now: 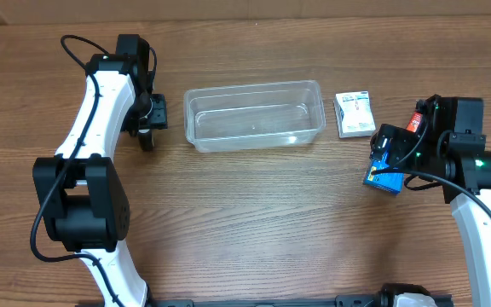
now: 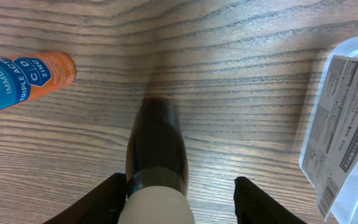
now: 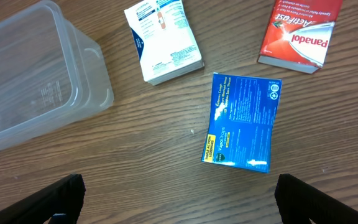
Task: Pack container
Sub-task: 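Move left gripper to the dark bottle and grasp it by the cap, then carry the dark bottle into the container's left end and release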
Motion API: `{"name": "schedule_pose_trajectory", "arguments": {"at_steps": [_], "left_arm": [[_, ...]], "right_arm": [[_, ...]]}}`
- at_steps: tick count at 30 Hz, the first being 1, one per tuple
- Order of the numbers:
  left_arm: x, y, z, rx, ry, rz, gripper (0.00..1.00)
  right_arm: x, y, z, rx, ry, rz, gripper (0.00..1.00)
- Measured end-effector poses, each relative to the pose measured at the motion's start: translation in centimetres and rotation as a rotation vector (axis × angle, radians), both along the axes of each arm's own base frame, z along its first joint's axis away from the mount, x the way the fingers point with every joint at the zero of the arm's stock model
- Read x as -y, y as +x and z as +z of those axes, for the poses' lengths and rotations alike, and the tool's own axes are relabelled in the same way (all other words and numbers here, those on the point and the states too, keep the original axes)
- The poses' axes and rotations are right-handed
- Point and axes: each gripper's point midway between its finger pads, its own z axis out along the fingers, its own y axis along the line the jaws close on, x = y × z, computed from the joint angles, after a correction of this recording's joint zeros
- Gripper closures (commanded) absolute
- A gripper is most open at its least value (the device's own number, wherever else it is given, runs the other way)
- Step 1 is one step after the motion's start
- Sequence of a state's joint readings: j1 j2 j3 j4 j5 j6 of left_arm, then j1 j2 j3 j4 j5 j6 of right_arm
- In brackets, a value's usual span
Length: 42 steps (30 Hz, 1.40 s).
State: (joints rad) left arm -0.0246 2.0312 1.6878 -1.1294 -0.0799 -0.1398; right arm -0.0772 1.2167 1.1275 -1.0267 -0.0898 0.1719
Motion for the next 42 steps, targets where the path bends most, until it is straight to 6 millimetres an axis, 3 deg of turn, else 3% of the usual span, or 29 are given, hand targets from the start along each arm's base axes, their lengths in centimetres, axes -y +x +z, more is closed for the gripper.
{"name": "schedule_pose_trajectory", "arguments": {"at_steps": [11, 20, 22, 25, 32, 39, 42], "left_arm": [[-0.4, -2.0, -0.1, -0.081, 0.023, 0.001, 0.42], [-0.5, -2.1, -0.1, -0.086, 0.025, 0.001, 0.43], [-0.5, -2.1, -0.1, -0.086, 0.026, 0.001, 0.46], [-0.5, -2.1, -0.1, -0.086, 0.030, -0.002, 0.64], [-0.6, -2.1, -0.1, -0.086, 0.032, -0.006, 0.66], [-0.7, -2.0, 0.0, -0.084, 0.039, -0.006, 0.96], [-0.7, -2.1, 0.0, -0.085, 0.039, -0.006, 0.96]], "right_arm": [[0.0, 0.1, 0.1, 0.006, 0.000, 0.000, 0.00], [0.0, 0.1, 0.1, 0.006, 0.000, 0.000, 0.00], [0.0, 0.1, 0.1, 0.005, -0.001, 0.000, 0.00], [0.0, 0.1, 0.1, 0.005, 0.000, 0.000, 0.00], [0.0, 0.0, 0.0, 0.001, 0.000, 0.000, 0.00], [0.0, 0.0, 0.0, 0.001, 0.000, 0.000, 0.00], [0.0, 0.0, 0.0, 0.001, 0.000, 0.000, 0.00]]}}
